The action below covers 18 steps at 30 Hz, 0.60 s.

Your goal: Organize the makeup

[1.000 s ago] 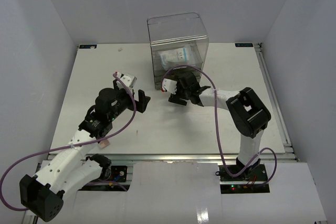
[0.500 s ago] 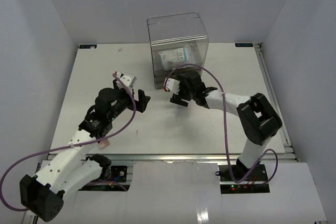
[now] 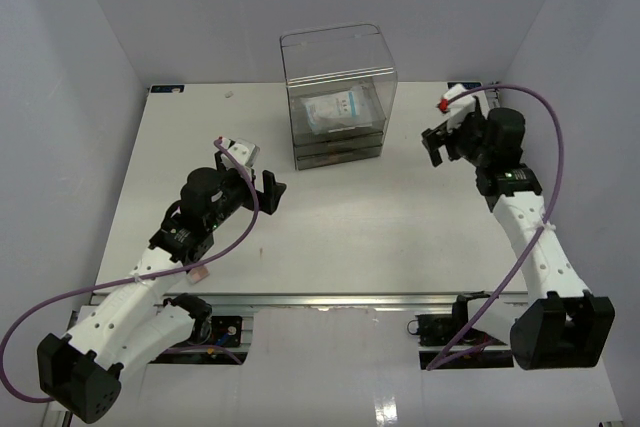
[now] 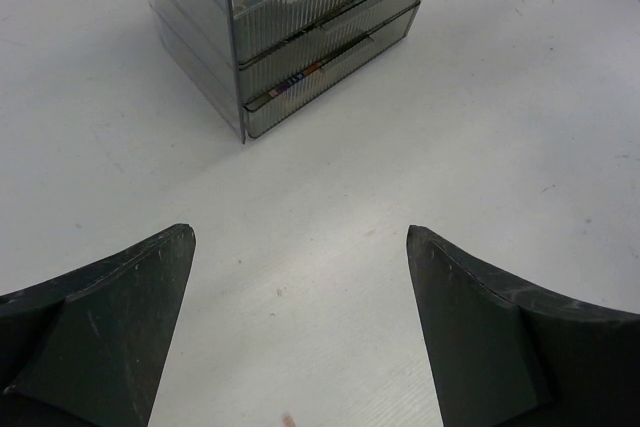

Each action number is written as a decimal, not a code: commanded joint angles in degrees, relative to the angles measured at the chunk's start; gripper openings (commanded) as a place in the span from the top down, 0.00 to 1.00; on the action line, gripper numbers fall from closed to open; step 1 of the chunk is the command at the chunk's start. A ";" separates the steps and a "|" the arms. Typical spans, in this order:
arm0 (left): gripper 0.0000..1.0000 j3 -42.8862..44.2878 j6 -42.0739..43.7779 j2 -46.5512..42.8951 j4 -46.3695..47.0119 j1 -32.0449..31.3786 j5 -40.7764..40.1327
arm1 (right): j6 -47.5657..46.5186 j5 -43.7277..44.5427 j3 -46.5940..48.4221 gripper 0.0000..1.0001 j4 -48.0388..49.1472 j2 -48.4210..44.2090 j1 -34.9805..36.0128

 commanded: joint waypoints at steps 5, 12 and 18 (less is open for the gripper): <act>0.02 -1.18 -0.21 1.66 1.17 0.25 3.25 | 12.90 -7.83 -15.94 0.10 -2.71 -13.59 -12.63; 0.02 -1.71 -0.12 2.36 1.09 0.25 3.03 | 14.67 -9.31 -20.83 0.10 -1.61 -17.77 -17.91; 0.02 -1.27 -0.20 1.92 0.96 0.25 3.96 | 17.11 -8.05 -21.93 0.10 -0.19 -17.23 -21.87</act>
